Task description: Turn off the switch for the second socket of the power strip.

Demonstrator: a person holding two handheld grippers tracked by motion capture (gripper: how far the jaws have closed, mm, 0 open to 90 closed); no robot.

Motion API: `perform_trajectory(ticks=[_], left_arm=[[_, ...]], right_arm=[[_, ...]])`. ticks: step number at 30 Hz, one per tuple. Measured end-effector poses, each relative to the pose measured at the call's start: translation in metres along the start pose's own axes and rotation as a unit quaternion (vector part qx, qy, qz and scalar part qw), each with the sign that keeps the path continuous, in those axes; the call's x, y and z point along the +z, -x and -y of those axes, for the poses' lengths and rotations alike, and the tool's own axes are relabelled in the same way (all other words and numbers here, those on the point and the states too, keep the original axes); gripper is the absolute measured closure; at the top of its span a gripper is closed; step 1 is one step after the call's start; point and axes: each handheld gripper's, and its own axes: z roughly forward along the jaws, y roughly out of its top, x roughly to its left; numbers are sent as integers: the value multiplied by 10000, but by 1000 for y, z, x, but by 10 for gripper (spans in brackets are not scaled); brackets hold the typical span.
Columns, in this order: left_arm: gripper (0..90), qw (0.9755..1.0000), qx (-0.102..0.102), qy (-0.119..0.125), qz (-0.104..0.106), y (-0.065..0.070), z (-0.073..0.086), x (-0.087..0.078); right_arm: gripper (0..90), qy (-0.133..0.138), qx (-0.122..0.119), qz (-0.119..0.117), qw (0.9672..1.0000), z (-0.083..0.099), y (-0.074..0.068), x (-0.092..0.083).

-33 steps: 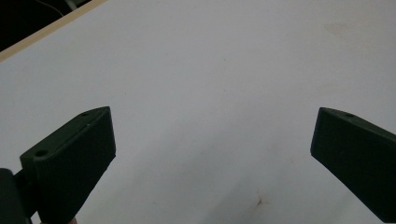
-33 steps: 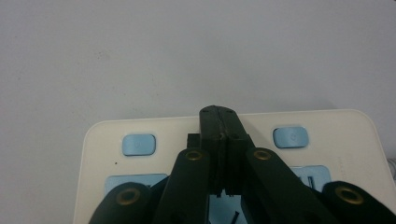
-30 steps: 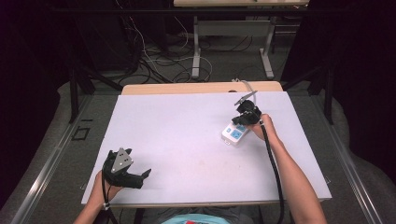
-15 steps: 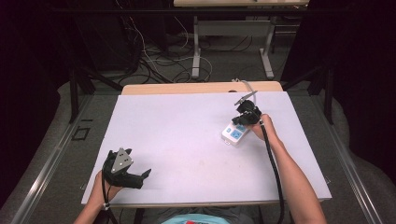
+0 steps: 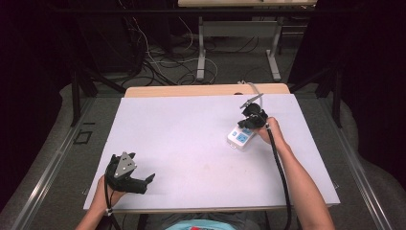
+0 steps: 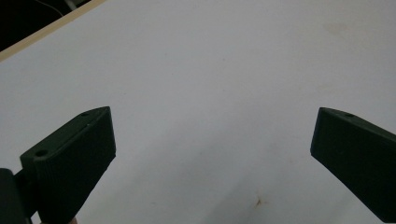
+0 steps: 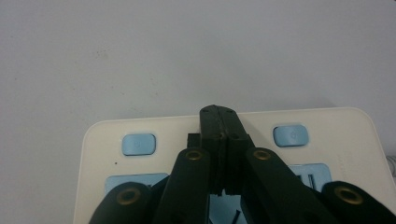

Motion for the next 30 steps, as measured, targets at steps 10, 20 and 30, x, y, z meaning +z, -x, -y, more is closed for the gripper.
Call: perform_trajectory(ticks=[10,20,30], left_arm=[[0,10000,-11,0,5,1,-1,0],[0,10000,12,-8,3,1,-1,1],[0,10000,62,2,-18,1,-1,1]], right_arm=[[900,-85,-137,107,9998,1,-6,1],[900,3,-79,81,9999,1,-5,1],[900,16,70,-55,10000,3,-1,0]])
